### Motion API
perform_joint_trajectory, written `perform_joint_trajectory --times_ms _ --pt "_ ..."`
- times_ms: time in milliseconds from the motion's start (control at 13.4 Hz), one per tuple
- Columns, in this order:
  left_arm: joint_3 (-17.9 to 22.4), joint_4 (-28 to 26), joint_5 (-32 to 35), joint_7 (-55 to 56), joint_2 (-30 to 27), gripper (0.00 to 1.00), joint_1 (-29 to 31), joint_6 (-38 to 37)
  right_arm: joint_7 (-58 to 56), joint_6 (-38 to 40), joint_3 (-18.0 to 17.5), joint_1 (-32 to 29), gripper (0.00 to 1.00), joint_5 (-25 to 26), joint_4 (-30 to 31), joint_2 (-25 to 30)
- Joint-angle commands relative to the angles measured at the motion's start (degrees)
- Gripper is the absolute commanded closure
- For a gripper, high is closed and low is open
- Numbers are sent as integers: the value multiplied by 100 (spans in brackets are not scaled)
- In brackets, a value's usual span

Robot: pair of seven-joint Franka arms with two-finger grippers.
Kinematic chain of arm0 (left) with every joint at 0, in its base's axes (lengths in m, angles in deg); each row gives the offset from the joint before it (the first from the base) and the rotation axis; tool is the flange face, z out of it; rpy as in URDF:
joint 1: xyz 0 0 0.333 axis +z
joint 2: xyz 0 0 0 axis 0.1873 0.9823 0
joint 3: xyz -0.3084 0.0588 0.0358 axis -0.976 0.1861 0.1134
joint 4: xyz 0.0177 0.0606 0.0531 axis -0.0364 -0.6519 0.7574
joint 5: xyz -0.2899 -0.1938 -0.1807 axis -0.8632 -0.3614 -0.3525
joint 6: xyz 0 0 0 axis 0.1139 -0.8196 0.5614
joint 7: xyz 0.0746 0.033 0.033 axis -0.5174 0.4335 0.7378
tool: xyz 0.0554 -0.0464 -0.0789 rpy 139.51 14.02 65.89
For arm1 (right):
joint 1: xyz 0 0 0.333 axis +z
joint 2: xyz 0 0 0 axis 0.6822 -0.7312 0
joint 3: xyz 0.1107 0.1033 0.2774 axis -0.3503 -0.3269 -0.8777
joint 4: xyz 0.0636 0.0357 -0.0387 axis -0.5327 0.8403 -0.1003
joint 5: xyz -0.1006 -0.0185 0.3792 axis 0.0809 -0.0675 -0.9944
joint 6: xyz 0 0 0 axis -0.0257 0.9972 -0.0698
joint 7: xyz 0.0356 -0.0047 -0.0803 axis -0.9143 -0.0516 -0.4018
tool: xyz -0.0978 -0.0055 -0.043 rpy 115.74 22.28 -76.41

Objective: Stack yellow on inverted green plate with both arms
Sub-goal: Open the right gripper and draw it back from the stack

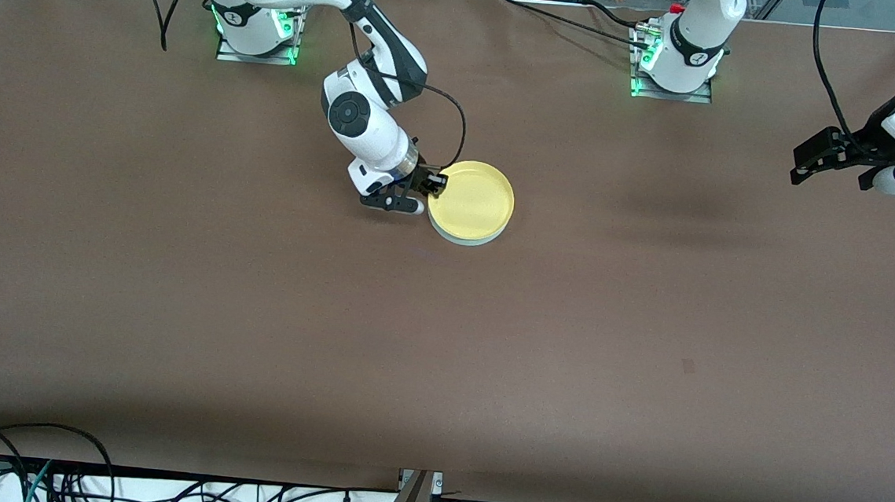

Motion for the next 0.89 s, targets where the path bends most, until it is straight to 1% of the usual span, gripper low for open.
perform_joint_trajectory --times_ms 0,74,149,223,372,521,595,669,818 --pt "7 59 -112 -74 -30 0 3 -89 94 506 380 72 0 -15 -259 400" --pt "7 59 -112 -74 -30 0 3 -89 68 1049 590 72 0 20 -531 523" --pt "7 59 -112 -74 -30 0 3 -89 42 1655 871 72 0 160 -830 620" --pt "7 59 -112 -74 -30 0 3 -89 -98 2261 1161 72 0 448 -1154 673" --pt "7 59 -112 -74 -30 0 3 -89 -833 3500 1723 63 0 1186 -1831 805" --pt "7 59 -112 -74 -30 0 12 -89 -1590 4783 2400 45 0 1233 -2674 823" --pt "7 59 -112 -74 -30 0 12 -89 -2020 5260 2673 2 0 1224 -3000 815" --pt "7 59 -112 -74 -30 0 12 -89 -2389 5526 2936 -25 0 1216 -3212 815" --pt "7 59 -112 -66 -30 0 12 -89 -2901 6009 3499 -42 0 1198 -3398 858"
